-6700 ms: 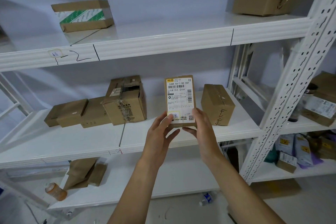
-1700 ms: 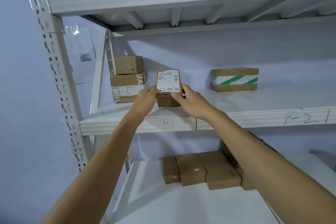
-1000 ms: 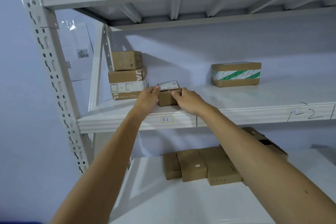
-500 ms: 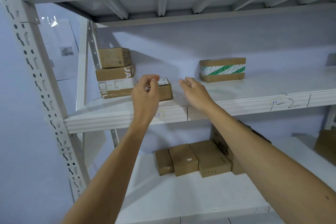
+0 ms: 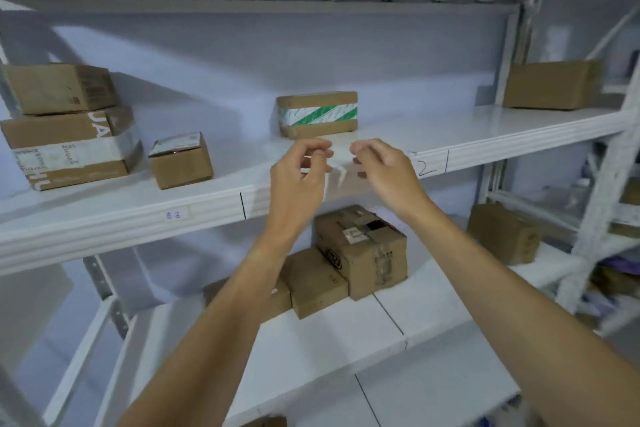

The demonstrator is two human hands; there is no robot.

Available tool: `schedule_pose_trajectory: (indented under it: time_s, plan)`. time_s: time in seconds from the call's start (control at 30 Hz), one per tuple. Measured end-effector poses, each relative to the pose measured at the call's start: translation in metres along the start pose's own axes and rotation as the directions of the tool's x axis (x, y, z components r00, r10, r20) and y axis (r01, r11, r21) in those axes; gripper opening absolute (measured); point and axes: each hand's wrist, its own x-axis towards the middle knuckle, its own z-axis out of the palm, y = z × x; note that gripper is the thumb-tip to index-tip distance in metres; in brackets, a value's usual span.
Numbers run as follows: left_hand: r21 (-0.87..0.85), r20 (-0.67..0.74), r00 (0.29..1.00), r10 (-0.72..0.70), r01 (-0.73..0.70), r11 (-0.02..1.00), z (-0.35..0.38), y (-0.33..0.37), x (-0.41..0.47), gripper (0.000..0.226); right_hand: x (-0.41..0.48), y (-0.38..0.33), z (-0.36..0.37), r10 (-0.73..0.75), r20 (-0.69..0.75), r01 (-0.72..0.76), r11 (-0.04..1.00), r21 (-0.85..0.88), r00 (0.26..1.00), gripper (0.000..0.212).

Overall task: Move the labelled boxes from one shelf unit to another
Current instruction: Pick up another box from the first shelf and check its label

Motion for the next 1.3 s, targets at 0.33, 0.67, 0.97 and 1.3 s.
schedule_pose_trajectory:
  time_s: [0.33,0.67,0.97,1.3]
  plan:
    - [0.027,0.244,0.967,-0.077,0.073,0.997,0.134,0.006,-0.029,0.023,-0.009,0.090,-0.136,0.197,-0.007,-0.197,0.978,-0.066,0.980,0.034]
    - [0.075,0.324,0.895,-0.306,0.298,0.952,0.307,-0.015,-0.073,0.024,-0.021,0.207,-0.269,0.277,0.087,-0.232,0.911,-0.341,0.957,0.037]
    - [0.147,0.315,0.835,-0.451,0.427,0.892,0.377,-0.053,-0.090,0.027,-0.030,0.282,-0.330,0.376,0.185,-0.304,0.895,-0.325,0.908,0.040]
    - [0.197,0.333,0.775,-0.538,0.501,0.843,0.442,-0.110,-0.080,0.019,-0.009,0.357,-0.340,0.486,0.200,-0.420,0.858,-0.297,0.851,0.052]
